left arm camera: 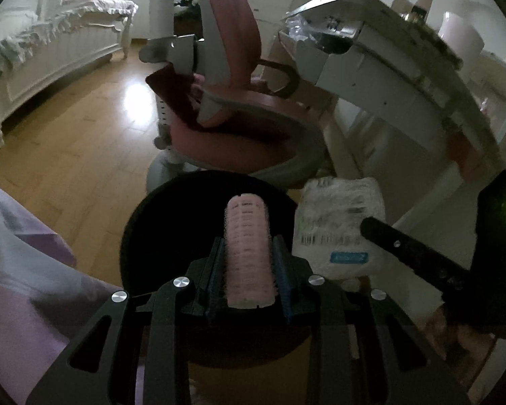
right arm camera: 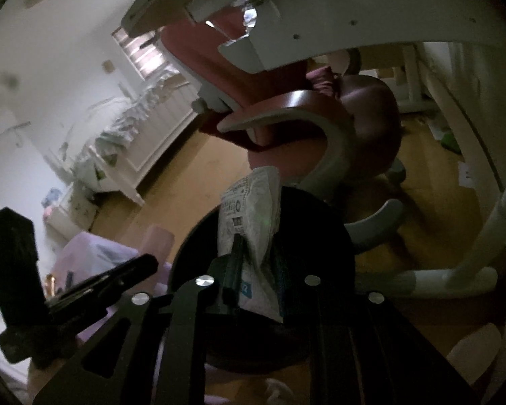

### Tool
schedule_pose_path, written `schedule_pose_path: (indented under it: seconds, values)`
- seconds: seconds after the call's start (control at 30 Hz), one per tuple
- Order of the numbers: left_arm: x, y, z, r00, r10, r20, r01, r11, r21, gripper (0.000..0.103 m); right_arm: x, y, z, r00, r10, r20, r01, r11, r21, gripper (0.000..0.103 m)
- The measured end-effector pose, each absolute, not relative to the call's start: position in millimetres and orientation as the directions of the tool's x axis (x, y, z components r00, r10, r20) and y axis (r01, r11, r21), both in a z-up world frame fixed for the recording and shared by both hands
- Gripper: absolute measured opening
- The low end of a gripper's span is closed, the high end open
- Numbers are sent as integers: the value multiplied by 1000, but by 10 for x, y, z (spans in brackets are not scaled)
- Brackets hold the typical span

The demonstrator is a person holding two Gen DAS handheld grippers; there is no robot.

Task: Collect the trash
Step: 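Carry both items to the black bin and open both tools, then move both tools back over the rug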

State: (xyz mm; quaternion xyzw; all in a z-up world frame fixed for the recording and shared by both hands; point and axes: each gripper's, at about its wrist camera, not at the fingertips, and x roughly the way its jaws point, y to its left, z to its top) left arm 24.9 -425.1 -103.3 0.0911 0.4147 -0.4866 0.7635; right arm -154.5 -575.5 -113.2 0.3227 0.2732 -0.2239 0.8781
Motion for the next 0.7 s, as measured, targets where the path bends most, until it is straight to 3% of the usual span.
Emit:
schedule_pose_path:
  seconds: [0.07, 0.1, 0.13, 0.43, 0.7]
  values:
    - [251, -4228, -1015, 205, -659, -724, 810, 529, -252, 58, -1570, -5764, -1133, 757, -221, -614, 572, 679, 461, 42]
    - [248, -4200, -987, 230, -657, -718, 805, 542, -239, 75, -1588, -5759, -1119, 762, -224, -607, 571, 674, 469, 55]
    - [243, -4176, -959, 248, -661, -708, 804, 548, -230, 81, -1614, -5737, -1095, 769, -229, -596, 570, 668, 478, 61]
    - [241, -3811, -581, 312, -693, -650, 794, 566, -223, 82, -1587, -5586, -996, 771, -228, -595, 563, 680, 469, 65]
    - [434, -2873, -191, 443, -680, -585, 687, 676, -267, 85, -1310, -5189, -807, 792, -172, -586, 497, 740, 454, 73]
